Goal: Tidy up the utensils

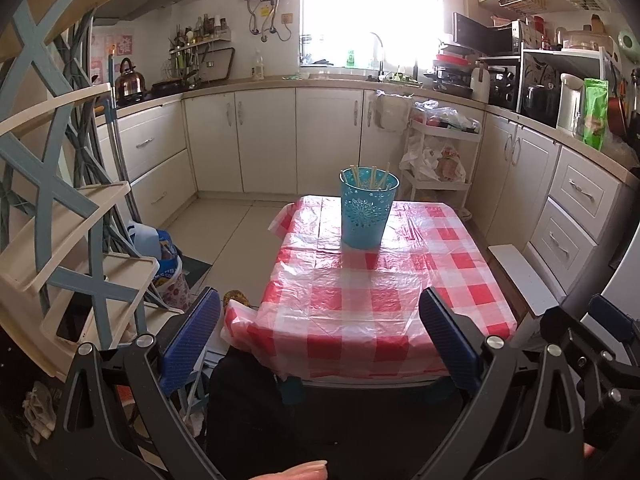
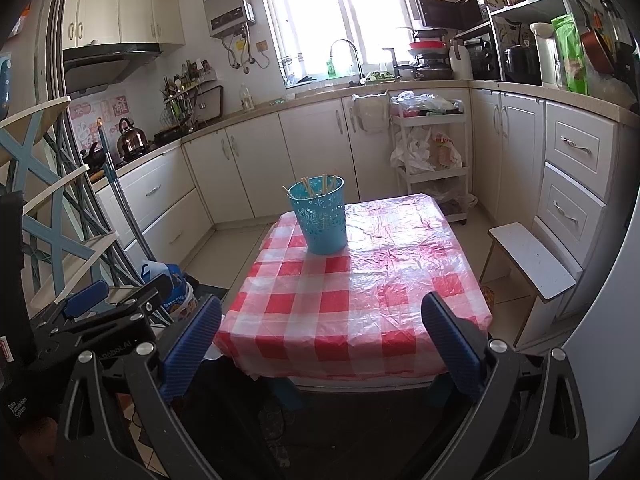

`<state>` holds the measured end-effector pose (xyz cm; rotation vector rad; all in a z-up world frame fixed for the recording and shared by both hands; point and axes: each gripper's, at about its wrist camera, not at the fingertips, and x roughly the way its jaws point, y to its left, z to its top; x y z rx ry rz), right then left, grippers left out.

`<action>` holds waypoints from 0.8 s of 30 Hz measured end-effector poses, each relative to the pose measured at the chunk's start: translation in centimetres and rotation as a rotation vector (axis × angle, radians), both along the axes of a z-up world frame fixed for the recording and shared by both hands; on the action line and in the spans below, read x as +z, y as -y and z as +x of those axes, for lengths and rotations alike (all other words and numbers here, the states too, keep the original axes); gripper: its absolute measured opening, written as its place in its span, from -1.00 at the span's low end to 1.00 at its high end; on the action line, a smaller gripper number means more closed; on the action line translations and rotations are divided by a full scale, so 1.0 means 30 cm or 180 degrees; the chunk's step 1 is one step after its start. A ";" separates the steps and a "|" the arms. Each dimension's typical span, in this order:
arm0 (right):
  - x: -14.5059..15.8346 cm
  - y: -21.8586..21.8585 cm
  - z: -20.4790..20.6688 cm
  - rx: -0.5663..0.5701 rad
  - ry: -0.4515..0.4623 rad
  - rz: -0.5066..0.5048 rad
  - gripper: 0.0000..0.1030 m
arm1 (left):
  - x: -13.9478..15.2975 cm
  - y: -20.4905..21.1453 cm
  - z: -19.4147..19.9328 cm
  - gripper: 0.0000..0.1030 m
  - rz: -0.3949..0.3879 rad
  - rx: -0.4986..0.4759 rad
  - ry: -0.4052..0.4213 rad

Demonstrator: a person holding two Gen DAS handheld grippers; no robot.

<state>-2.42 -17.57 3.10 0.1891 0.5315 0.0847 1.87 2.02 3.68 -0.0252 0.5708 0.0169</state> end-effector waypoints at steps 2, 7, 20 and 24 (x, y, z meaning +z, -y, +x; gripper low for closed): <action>-0.001 0.001 0.001 -0.0002 0.0000 0.0003 0.86 | 0.001 -0.005 0.001 0.85 0.0007 0.0012 0.0006; -0.003 0.004 0.000 -0.0003 -0.0009 0.0005 0.86 | 0.001 -0.007 0.007 0.85 0.0025 0.0034 0.0000; -0.008 0.004 0.001 -0.0001 -0.0020 0.0004 0.86 | -0.010 -0.005 0.012 0.85 0.0023 0.0038 -0.0031; -0.007 0.003 0.001 0.0001 -0.0019 0.0005 0.86 | -0.015 -0.013 0.017 0.85 -0.0028 0.0037 -0.0062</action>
